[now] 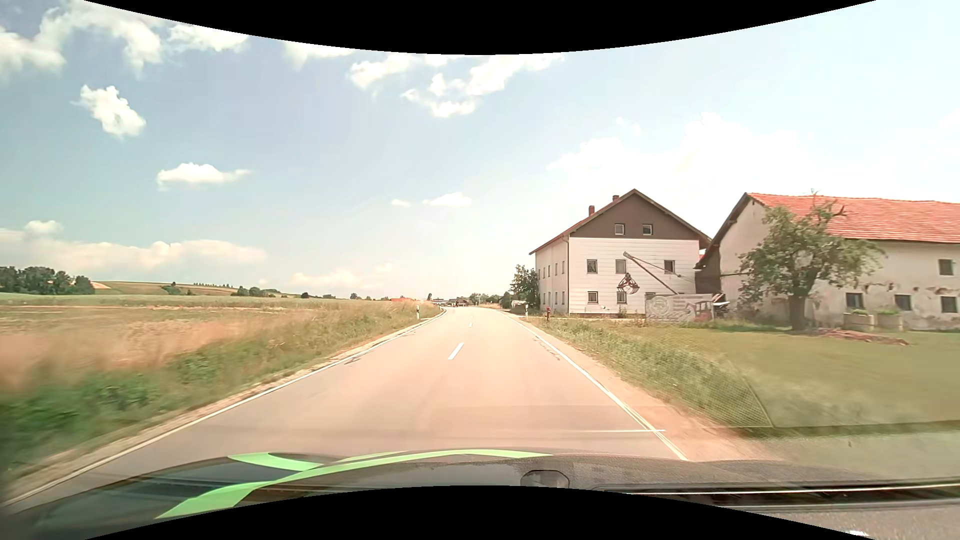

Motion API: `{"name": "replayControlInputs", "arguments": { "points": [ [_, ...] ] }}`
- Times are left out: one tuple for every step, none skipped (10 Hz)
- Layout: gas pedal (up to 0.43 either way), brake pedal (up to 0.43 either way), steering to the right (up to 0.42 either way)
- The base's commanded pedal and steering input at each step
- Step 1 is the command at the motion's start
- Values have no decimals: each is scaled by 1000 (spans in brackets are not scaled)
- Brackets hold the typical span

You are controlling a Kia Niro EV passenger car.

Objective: Follow the waypoints while adhering to traffic rules and regulations

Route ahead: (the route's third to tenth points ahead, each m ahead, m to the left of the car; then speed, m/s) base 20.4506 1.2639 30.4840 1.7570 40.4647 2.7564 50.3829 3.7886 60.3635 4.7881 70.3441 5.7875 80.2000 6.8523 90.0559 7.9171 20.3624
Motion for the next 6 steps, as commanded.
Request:
{"name": "replayControlInputs", "arguments": {
  "points": [
    [378, 0, -18],
    [390, 0, -17],
    [390, 0, -17],
    [398, 0, -17],
    [409, 0, -17],
    [421, 0, -18]
  ]
}}
